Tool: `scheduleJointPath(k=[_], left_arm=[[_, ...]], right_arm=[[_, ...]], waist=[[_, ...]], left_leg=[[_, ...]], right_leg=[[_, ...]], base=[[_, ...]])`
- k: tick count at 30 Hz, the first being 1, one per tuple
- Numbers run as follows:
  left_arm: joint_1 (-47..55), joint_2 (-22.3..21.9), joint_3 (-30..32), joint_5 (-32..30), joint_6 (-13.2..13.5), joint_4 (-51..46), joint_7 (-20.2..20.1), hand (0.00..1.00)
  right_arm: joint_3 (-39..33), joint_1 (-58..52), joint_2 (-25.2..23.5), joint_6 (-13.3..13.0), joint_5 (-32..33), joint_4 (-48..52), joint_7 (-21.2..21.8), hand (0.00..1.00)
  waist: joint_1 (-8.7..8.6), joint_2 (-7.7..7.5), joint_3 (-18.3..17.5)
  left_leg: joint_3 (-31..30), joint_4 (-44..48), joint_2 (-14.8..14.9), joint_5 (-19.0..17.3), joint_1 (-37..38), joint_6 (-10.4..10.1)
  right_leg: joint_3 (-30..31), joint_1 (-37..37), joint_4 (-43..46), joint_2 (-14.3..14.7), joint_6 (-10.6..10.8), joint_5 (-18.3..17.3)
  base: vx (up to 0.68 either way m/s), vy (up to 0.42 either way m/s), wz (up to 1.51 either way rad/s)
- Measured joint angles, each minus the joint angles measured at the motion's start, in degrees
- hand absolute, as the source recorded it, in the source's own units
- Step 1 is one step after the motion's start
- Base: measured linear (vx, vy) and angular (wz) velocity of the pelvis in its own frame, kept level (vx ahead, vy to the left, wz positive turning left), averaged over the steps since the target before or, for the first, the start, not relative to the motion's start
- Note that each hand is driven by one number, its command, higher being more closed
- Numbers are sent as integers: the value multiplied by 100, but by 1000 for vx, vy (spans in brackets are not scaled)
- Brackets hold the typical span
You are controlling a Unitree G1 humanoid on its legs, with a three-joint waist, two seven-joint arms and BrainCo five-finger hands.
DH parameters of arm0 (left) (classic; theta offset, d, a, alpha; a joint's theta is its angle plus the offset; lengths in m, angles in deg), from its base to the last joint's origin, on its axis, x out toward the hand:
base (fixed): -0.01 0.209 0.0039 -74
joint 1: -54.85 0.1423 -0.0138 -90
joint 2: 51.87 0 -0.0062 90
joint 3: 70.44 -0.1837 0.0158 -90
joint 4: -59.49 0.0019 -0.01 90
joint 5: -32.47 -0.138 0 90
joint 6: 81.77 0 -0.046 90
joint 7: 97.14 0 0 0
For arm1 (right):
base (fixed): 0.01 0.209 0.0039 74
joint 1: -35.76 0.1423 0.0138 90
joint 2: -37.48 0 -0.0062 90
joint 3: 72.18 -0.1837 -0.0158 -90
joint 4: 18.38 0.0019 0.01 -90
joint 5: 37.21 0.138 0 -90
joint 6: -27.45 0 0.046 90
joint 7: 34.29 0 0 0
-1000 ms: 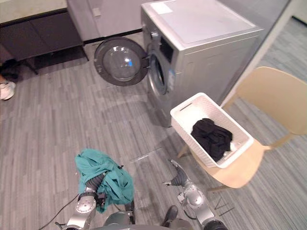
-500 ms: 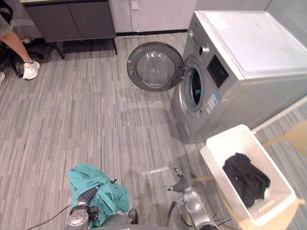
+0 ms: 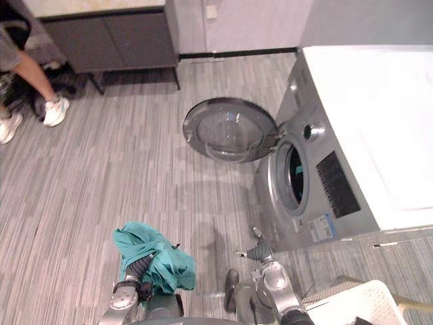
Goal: Pick up the laundry basket with both hands and put the clothes into the washing machine.
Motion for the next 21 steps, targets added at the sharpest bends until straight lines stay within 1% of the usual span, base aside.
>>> scheduleJointPath(k=[1, 2, 3, 4, 5, 6, 7, 8, 9, 10, 11, 12, 13, 14, 15, 16, 17, 19, 20, 21], left_arm=[[-2, -9, 4, -1, 0, -15, 1, 100], [-14, -42, 3, -2, -1, -20, -3, 100], [-23, -62, 4, -2, -1, -22, -1, 100], [-24, -101, -2, -3, -1, -43, -1, 100], [6, -157, -16, -3, 0, -80, 3, 100], [22, -188, -19, -3, 0, -89, 4, 100], [50, -267, -32, -3, -1, -86, 5, 100], [55, -295, -72, -4, -10, -54, 4, 100], [17, -222, -105, -4, -24, -53, 5, 100], [-37, -107, -190, -5, -30, -55, 4, 100], [-71, -65, -239, -6, -30, -64, 4, 100], [-69, -15, -241, -5, -31, -101, 5, 100], [-58, 2, -233, -5, -31, -117, 6, 100], [-44, 62, -234, -4, -40, -195, 9, 100], [-21, 95, -234, -3, -40, -248, 13, 100], [-18, 157, -235, 11, -56, -353, 12, 100], [-25, 180, -235, 30, -58, -395, 7, 100], [-121, 217, -231, 47, -76, -465, 6, 100], [-168, 274, -220, 46, -88, -465, 0, 100], [-166, 266, -223, 44, -92, -463, -3, 100]], right_arm=[[-58, 11, -7, 5, 0, -6, -13, 0], [-150, 24, -27, 6, -2, -8, -23, 0], [-162, 26, -29, 6, -3, -13, -26, 0], [-216, 22, -57, 4, -10, -16, -31, 0], [-231, -30, -53, -1, -32, -27, -55, 0], [-229, -38, -39, -2, -55, -40, -67, 0], [-234, -110, 40, -3, -69, -48, -101, 0], [-250, -122, 53, 7, -96, -116, -107, 0], [-258, -213, -55, 14, -118, -119, -110, 0], [-254, -364, -146, 1, -180, -53, -108, 0], [-241, -428, -156, 6, -218, -61, -103, 0], [-216, -478, -174, 7, -221, -64, -95, 0], [-213, -461, -184, 8, -221, -70, -93, 0], [-143, -374, -193, 7, -221, -104, -92, 0], [-83, -309, -196, 8, -228, -141, -87, 0], [10, -201, -219, 8, -241, -219, -82, 0], [56, -168, -222, 7, -268, -227, -79, 0], [115, -13, -225, 7, -286, -281, -82, 0], [109, 31, -217, 13, -332, -306, -92, 0], [89, 11, -218, 12, -343, -306, -98, 0]], waist=[[45, -8, 5], [145, -29, 21], [149, -44, 30], [150, -85, 53], [141, -45, 34], [140, 18, -4], [152, 195, -105], [157, 207, -104], [138, 40, -112], [122, -152, -218], [143, -198, -244], [145, -229, -262], [145, -228, -262], [136, -227, -262], [138, -227, -261], [136, -227, -261], [139, -226, -262], [138, -236, -267], [127, -237, -266], [106, -234, -265]], left_leg=[[-9, -567, -102, -124, -220, 1], [-254, -1526, -314, -120, -372, -5], [-461, -1927, -434, -101, -415, -30], [-1006, -2913, -699, 56, -431, -214], [-1609, -3995, -817, 429, -346, -394], [-1857, -4338, -768, 619, -337, -455], [-2221, -4596, -600, 817, -339, -574], [-2212, -4314, -582, 1315, -355, -603], [-2001, -3942, -725, 1222, -362, -370], [-1631, -3804, -815, 999, -303, -217], [-1417, -3726, -829, 887, -229, -172], [-876, -3644, -814, 717, -4, 39], [-669, -3647, -795, 656, 88, 96], [-230, -3700, -763, 522, 303, 185], [38, -3738, -738, 453, 434, 240], [504, -3774, -675, 340, 636, 274], [691, -3773, -630, 292, 688, 293], [1117, -3774, -562, 220, 791, 308], [1327, -3764, -562, 220, 891, 309], [1421, -3757, -561, 220, 984, 309]], right_leg=[[225, 183, -133, -10, 3, 1], [514, 358, -227, -59, 5, 0], [607, 426, -252, -98, 13, -4], [791, 576, -283, -196, 131, -73], [1035, 692, -286, -233, 338, -197], [1158, 710, -285, -205, 461, -278], [1410, 741, -261, -128, 672, -538], [1603, 767, -159, -143, 783, -696], [1814, 719, 91, -316, 915, -830], [1939, 481, 487, -524, 1001, -885], [1996, 335, 768, -588, 1020, -872], [1917, 2, 1342, -752, 1134, -805], [1834, -122, 1517, -824, 1209, -759], [1275, -362, 1764, -1058, 1340, -623], [687, -471, 1847, -1253, 1270, -551], [-824, -508, 1818, -1645, 1089, -450], [-1525, -493, 1762, -1790, 1048, -426], [-2723, -441, 1660, -2017, 953, -381], [-2898, -423, 1570, -2050, 953, -380], [-2756, -392, 1461, -2008, 956, -382]], base=[[513, 112, -111], [418, 109, -114], [398, 174, -119], [387, 253, -120], [466, 337, -129], [462, 430, -148], [302, 367, -131], [361, 458, -148], [344, 408, -125], [330, 373, -116], [333, 372, -147], [249, 297, -137], [252, 324, -179], [137, 192, -150], [168, 236, -206], [126, 171, -173], [139, 170, -163], [88, 88, -129], [82, 42, -117], [87, 10, -100]])
